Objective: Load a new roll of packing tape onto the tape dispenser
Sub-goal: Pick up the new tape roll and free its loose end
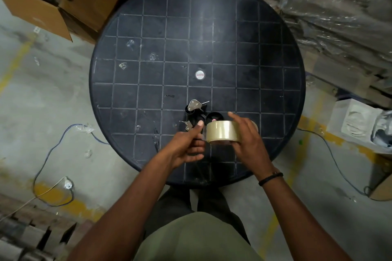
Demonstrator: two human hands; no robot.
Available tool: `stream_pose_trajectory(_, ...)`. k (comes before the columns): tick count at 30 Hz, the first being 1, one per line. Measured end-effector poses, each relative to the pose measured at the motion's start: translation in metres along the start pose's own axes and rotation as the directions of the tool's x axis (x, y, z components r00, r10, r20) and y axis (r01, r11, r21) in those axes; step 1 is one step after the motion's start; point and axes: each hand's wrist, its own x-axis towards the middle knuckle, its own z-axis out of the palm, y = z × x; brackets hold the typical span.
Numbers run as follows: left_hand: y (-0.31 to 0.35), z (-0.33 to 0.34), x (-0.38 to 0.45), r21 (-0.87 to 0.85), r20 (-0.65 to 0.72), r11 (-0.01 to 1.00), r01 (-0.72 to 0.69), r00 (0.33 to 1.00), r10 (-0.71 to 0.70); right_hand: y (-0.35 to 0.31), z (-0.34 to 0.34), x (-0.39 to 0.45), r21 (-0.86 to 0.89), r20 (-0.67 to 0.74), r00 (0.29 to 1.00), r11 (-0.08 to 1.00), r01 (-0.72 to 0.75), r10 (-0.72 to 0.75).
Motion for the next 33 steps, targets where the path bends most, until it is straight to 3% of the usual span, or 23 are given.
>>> stream_pose_trajectory(4, -0.004, 0.001, 0.003, -0.080, 0.031, 0.993, -0.089, 0.995, 0.091, 0.003, -0.001, 0.002, -0.028, 0.015, 1.000, 0.999, 0.016, -0.015)
stream_pose_trajectory(9, -0.007, 0.002, 0.005, 0.030, -0.068, 0.949, -0.313, 0.947, 0.314, 0.007, 0.000, -0.001, -0.022, 0.055, 0.998, 1.000, 0.016, -0.014)
stream_pose_trajectory(16, -0.014, -0.009, 0.005, 0.257, 0.045, 0.690, -0.676, 0.722, 0.690, -0.011, 0.002, -0.024, 0.290, 0.290, 0.945, 0.927, -0.237, 0.151)
stream_pose_trajectory(19, -0.018, -0.012, 0.002, 0.328, 0.123, 0.598, -0.731, 0.661, 0.741, -0.016, 0.008, -0.030, 0.355, 0.347, 0.918, 0.880, -0.316, 0.189)
stream_pose_trajectory(23, -0.026, -0.024, 0.002, 0.487, 0.258, 0.407, -0.773, 0.573, 0.778, -0.022, 0.013, -0.036, 0.331, 0.307, 0.919, 0.877, -0.347, 0.248)
stream_pose_trajectory(28, -0.033, -0.040, 0.002, 0.523, 0.314, 0.426, -0.739, 0.631, 0.710, -0.018, 0.018, -0.042, 0.300, 0.296, 0.930, 0.903, -0.307, 0.217)
stream_pose_trajectory(33, -0.041, -0.036, 0.007, 0.452, 0.126, 0.572, -0.684, 0.684, 0.718, -0.017, 0.021, -0.037, 0.218, 0.296, 0.923, 0.923, -0.316, 0.246)
